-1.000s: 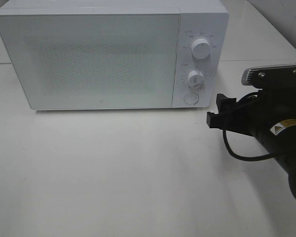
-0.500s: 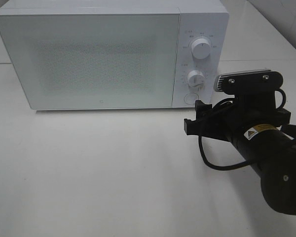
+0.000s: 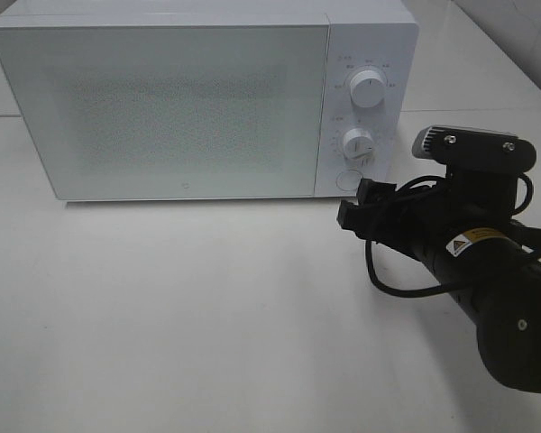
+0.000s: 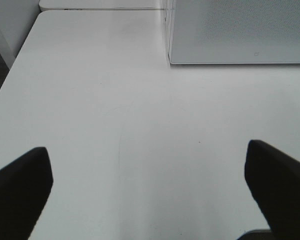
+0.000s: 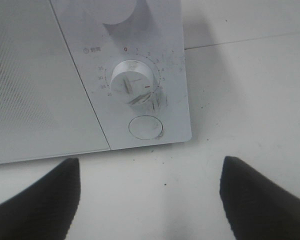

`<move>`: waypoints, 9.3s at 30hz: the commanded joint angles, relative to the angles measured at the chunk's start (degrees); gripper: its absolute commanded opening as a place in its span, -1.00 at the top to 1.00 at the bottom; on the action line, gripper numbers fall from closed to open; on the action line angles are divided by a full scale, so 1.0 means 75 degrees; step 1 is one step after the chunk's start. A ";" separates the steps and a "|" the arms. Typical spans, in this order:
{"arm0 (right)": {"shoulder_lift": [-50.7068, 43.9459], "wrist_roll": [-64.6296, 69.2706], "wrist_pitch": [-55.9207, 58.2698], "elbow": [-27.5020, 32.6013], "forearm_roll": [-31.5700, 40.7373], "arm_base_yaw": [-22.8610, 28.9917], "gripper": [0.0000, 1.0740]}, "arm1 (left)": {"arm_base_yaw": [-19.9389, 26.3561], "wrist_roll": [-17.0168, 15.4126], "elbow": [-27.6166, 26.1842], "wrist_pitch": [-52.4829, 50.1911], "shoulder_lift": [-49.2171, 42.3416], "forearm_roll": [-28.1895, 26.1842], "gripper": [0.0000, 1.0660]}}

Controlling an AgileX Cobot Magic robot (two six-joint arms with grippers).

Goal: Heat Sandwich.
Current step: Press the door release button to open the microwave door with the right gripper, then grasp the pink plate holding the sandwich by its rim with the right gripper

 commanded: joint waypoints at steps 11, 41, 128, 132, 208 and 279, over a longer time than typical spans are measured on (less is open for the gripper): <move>0.0023 0.6723 0.0038 -0.0061 -0.0046 0.0023 -0.41 | 0.0015 -0.0008 0.0008 -0.0076 -0.0138 -0.0061 -0.88; 0.0023 1.0703 0.0879 -0.0061 -0.0107 0.0023 1.00 | 0.0015 -0.0008 0.0008 -0.0076 -0.0138 -0.0061 -0.88; 0.3285 1.1047 0.0214 -0.3774 -0.1536 -0.2047 1.00 | 0.0015 -0.0008 0.0008 -0.0076 -0.0061 -0.0061 -0.88; 0.3476 1.0947 0.0183 -0.4194 -0.1497 -0.2047 1.00 | 0.0015 -0.0008 0.0008 -0.0076 -0.0061 -0.0061 -0.88; 0.1207 0.8831 0.3636 -0.2345 -0.1345 -0.1757 1.00 | 0.0015 -0.0008 0.0008 -0.0076 -0.0061 -0.0061 -0.88; -0.0909 -0.7510 1.3025 -0.3904 -0.6685 -0.1780 -0.55 | 0.0015 -0.0008 0.0008 -0.0076 -0.0061 -0.0061 -0.88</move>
